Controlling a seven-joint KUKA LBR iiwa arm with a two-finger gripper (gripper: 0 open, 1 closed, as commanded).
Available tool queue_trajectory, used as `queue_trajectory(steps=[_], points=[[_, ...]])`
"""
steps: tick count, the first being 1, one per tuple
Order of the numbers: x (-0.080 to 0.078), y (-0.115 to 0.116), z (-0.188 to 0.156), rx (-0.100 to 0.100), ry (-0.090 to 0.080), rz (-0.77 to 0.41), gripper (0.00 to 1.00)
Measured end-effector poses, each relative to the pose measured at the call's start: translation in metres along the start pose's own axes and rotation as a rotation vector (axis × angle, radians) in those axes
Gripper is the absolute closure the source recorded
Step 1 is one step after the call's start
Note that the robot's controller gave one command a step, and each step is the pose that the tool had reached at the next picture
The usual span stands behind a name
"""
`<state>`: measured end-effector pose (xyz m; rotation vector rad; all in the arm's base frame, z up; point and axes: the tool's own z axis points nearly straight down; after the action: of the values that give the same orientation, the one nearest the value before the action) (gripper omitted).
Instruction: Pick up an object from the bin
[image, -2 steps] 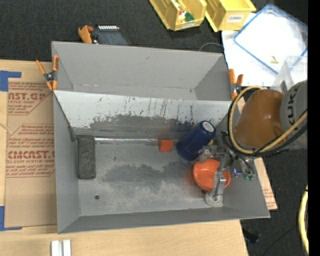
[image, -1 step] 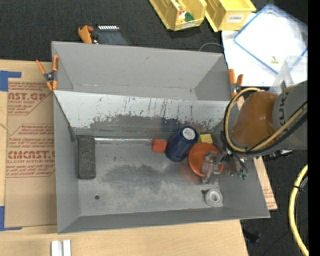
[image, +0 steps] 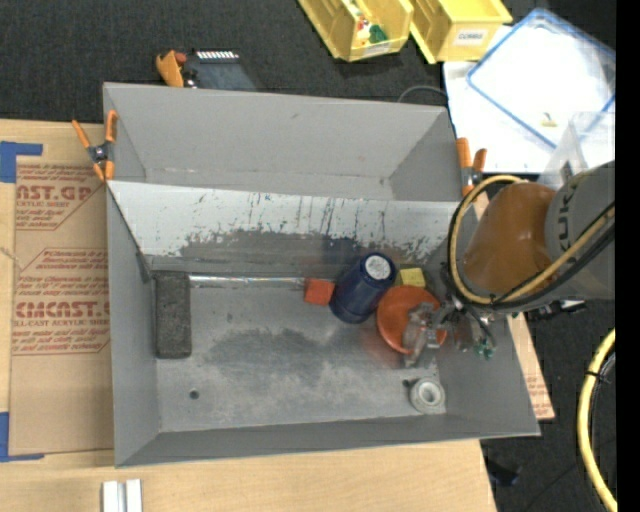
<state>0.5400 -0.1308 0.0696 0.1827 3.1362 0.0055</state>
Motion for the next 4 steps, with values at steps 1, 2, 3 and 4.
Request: queue_trajectory(steps=[1, 2, 3, 4], points=[[0.012, 0.006, -0.048, -0.002, 0.008, 0.015, 1.0], [0.013, 0.024, -0.117, 0.0, 0.005, -0.011, 1.0], [0.011, 0.038, -0.177, 0.0, -0.005, -0.03, 1.0], [0.009, 0.047, -0.154, 0.001, -0.001, -0.086, 1.0]])
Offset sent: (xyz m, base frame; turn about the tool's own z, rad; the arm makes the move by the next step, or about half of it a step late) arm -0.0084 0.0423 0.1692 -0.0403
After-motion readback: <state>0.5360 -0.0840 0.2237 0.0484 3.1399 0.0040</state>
